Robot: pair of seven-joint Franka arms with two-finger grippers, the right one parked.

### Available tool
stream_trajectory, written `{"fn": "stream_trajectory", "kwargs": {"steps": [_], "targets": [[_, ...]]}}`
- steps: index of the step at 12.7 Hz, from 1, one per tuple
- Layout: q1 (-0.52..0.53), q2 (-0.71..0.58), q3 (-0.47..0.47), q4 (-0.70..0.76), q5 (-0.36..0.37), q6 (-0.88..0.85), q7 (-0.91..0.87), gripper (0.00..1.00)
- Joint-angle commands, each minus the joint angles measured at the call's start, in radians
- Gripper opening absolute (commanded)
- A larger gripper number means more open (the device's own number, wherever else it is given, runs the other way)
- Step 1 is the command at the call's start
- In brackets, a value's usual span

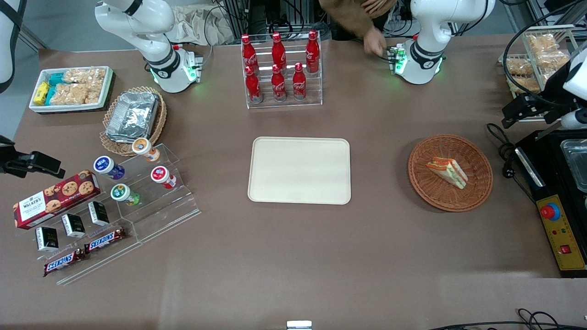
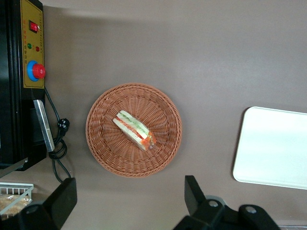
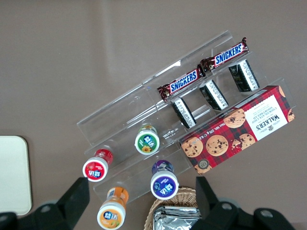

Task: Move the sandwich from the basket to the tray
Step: 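Move the left gripper over the wicker basket toward the wrapped sandwich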

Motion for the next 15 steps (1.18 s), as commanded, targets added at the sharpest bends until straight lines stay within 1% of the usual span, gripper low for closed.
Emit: {"fn": "stream_trajectory", "kwargs": {"steps": [1,3,4,6,7,8,10,12,13,15], "targets": [[0.008,0.020,-0.011,0.034,-0.013,-0.026,-0.025,1.00],[0.008,0.040,-0.012,0.055,-0.013,-0.030,-0.045,1.00],[0.007,0.040,-0.014,0.049,-0.010,-0.038,-0.129,1.00],[0.007,0.057,-0.027,0.029,-0.012,-0.038,-0.432,1.00],[0.005,0.057,-0.037,0.002,0.004,-0.028,-0.497,1.00],[0.007,0.057,-0.047,-0.026,0.010,-0.020,-0.512,1.00],[0.007,0.037,-0.047,-0.137,0.027,0.052,-0.550,1.00],[0.007,-0.004,-0.049,-0.312,0.030,0.212,-0.686,1.00],[0.007,-0.024,-0.049,-0.399,0.031,0.306,-0.706,1.00],[0.008,-0.027,-0.047,-0.512,0.039,0.418,-0.736,1.00]]}}
